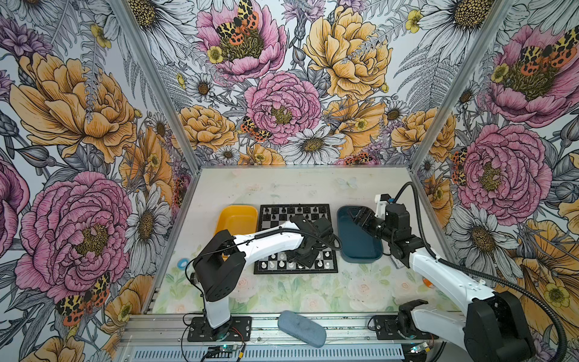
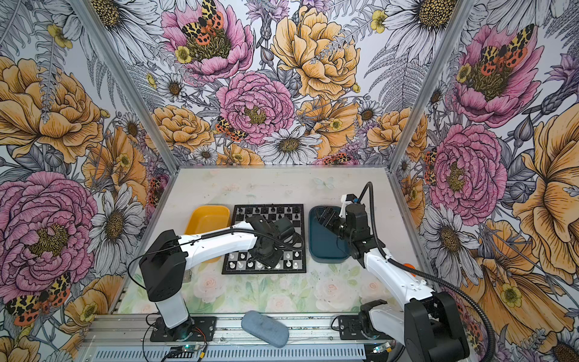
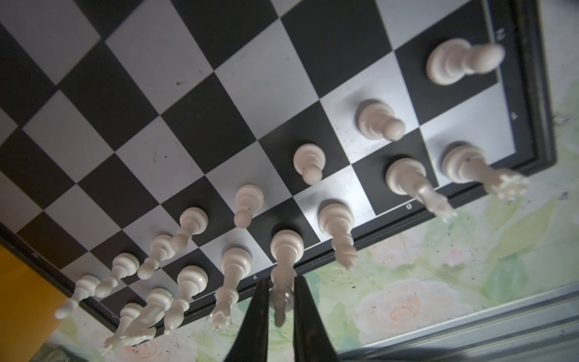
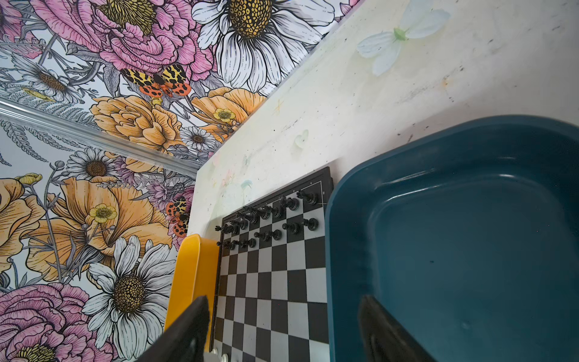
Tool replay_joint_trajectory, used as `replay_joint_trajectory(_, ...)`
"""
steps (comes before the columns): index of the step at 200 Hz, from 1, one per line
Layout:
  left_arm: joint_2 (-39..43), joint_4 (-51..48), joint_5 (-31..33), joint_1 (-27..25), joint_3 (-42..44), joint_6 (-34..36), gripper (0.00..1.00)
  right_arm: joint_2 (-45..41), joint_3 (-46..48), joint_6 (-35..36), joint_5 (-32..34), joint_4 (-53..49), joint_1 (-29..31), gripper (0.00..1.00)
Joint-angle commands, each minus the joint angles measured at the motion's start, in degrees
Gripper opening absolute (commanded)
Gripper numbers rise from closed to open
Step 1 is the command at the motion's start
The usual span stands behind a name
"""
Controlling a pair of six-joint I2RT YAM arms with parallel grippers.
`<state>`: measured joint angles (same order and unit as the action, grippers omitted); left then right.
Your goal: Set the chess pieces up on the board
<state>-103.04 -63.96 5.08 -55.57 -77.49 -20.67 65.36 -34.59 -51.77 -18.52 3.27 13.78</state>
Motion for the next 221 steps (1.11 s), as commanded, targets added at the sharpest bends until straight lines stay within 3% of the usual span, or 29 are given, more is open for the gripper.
replay_joint_trajectory(1, -0.7, 1.4, 0.6, 0.5, 0.4, 0.1, 0.0, 0.2, 0.5, 0.1, -0.4, 1.6, -0.4, 0.77)
replay_joint_trajectory(99, -0.8, 1.4, 0.6, 0.6, 0.2, 0.0, 0.0, 0.2, 0.4, 0.2, -0.5, 1.5, -0.4, 0.77)
replay_joint_trajectory(171, -0.4, 1.2, 0.5, 0.2, 0.0, -0.2, 0.18, 0.4, 0.3, 0.2, -0.8, 1.7, -0.4, 0.77)
replay_joint_trajectory(221, -0.1, 1.2, 0.4, 0.2, -0.1, -0.4, 0.23, 0.2, 0.4, 0.2, -1.0, 1.7, -0.4, 0.77)
